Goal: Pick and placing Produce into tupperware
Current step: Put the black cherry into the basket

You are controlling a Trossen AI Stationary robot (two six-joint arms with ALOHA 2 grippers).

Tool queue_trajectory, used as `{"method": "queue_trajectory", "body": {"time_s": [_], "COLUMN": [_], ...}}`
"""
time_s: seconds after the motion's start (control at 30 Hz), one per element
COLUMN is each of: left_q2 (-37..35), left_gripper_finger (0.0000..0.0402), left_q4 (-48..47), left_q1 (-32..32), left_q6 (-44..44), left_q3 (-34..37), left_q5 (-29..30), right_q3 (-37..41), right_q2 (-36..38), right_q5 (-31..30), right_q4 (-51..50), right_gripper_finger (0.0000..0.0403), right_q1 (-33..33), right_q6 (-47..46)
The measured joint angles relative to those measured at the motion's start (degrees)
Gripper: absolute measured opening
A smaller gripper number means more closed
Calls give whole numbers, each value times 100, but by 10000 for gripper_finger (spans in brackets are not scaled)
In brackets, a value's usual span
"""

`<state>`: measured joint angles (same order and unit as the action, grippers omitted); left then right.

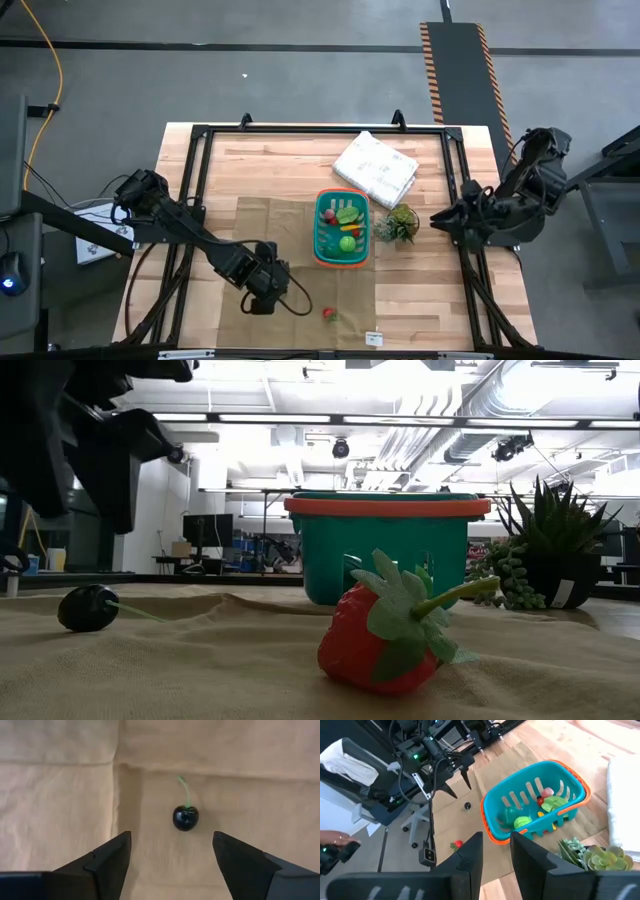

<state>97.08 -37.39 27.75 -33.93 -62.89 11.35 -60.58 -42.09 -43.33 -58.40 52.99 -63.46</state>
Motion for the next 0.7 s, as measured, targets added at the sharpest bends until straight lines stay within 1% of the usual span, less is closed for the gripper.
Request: {"method": "queue_trajectory", "body": {"time_s": [0.17,0.37,0.47,0.7], "left_q2": [0,0,0,0], "left_gripper_finger": [276,267,260,239], "left_q4": [318,483,524,1128], "left_q1": [0,0,0,0], "left_q6": [559,1129,1306,1488], "left_q3": [198,323,412,651], "left_q5": [-25,-42,-44,-129], "right_q3": [0,0,0,0], "right_q2": [-77,-198,-273,-428], "right_q5": [-53,-324,-444,-490], "right_q4": [9,152,199,217], "right_gripper_finger": [89,89,89,89], "right_q1": [-2,-2,-3,-11], "right_q6": [-223,-257,-256,-361]}}
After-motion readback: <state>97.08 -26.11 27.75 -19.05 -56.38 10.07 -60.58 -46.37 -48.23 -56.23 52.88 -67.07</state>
